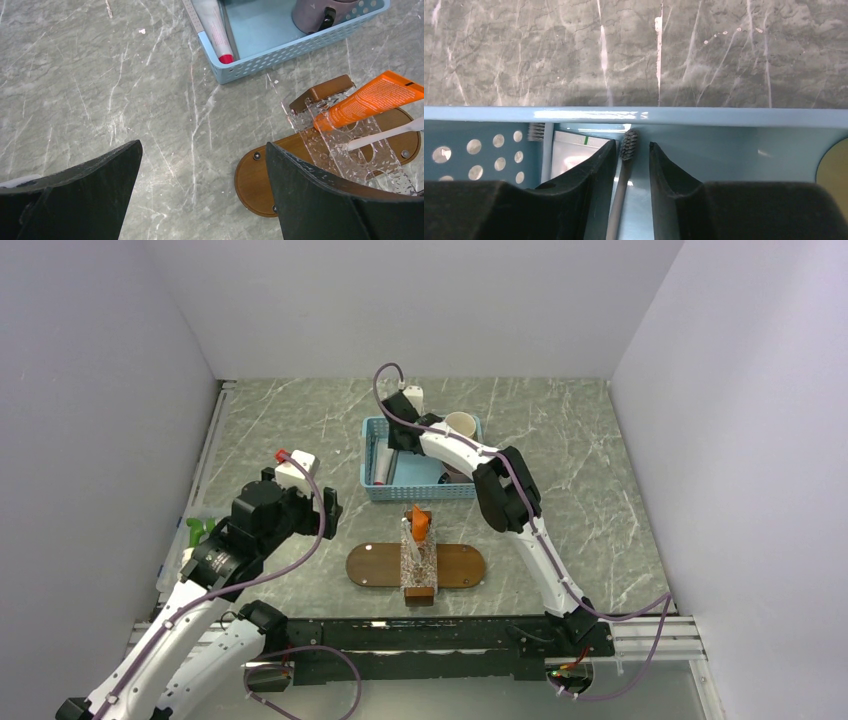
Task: Prepare toiletry sets of a toothbrush and toothpaste on the tray
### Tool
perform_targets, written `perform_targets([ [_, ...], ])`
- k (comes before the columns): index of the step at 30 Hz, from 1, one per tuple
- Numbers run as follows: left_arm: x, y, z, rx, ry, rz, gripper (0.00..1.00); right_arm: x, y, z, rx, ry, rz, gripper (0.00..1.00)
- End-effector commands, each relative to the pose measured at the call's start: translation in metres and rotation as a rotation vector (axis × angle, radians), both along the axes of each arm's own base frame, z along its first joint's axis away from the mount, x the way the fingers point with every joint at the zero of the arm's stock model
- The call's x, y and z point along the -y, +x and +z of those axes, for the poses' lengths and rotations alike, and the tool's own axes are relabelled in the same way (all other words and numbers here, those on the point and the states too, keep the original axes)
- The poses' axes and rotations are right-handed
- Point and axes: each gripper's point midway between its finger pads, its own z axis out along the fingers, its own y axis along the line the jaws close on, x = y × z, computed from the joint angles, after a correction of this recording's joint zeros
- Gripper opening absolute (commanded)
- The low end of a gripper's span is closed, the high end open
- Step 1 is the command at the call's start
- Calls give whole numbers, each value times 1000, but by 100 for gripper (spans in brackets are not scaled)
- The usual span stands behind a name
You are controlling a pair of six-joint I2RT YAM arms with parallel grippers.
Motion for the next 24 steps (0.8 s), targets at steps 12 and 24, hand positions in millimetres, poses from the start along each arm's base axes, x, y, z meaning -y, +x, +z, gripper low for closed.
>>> perform_targets([
  [12, -1, 5, 10, 55, -14, 2, 99, 5, 11, 22, 79, -7, -13, 0],
  [24, 0, 4, 11, 57, -18, -1, 99, 5, 5, 111, 270, 133, 29, 0],
])
